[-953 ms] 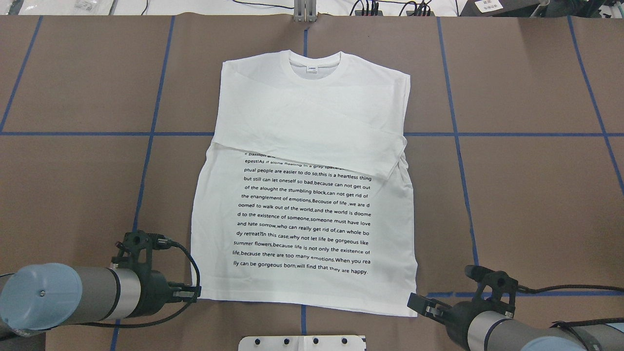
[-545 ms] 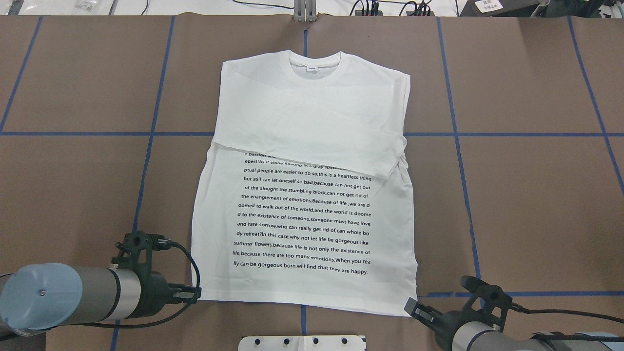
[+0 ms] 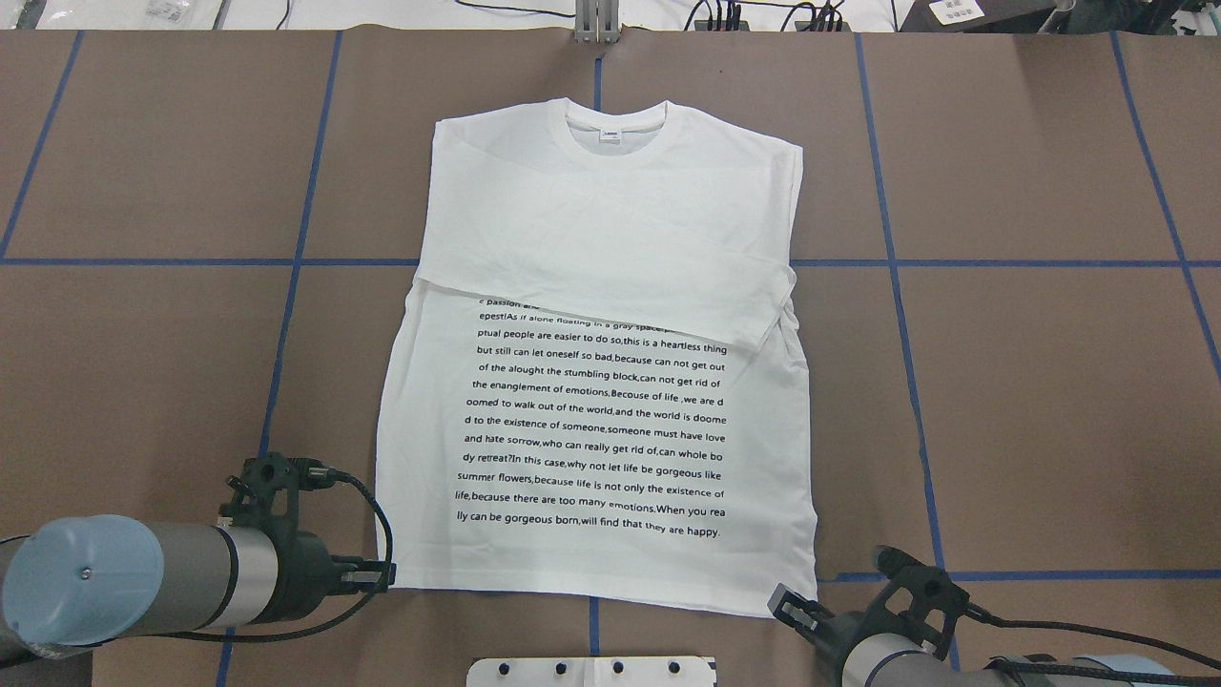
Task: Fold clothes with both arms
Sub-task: 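Grasp the hem corners nearest the robot with both grippers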
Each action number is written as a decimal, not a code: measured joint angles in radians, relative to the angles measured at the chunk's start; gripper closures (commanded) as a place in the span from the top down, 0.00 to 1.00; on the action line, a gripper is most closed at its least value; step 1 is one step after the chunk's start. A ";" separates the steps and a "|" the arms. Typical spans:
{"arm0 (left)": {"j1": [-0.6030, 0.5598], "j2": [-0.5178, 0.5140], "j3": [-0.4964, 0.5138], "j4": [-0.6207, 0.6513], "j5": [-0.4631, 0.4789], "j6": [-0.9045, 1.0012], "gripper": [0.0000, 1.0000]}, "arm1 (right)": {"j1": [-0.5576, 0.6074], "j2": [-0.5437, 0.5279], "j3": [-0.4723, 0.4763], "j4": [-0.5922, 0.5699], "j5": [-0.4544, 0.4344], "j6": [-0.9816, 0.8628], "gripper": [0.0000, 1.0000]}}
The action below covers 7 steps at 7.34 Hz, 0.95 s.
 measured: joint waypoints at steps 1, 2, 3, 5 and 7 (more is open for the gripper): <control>0.000 0.001 -0.001 0.000 0.000 0.000 0.00 | 0.000 0.008 -0.002 -0.026 -0.001 0.001 0.55; 0.000 0.002 -0.002 0.000 0.000 -0.001 0.00 | 0.000 0.016 -0.002 -0.045 -0.003 0.001 0.53; 0.000 0.003 -0.003 0.000 0.000 -0.001 0.00 | -0.001 0.019 -0.002 -0.054 -0.004 0.002 0.49; -0.001 0.005 -0.006 0.000 0.000 -0.002 0.00 | -0.003 0.020 -0.004 -0.067 -0.006 0.002 0.46; -0.001 0.006 -0.007 0.000 0.000 -0.002 0.00 | -0.004 0.030 -0.005 -0.097 -0.006 0.002 0.45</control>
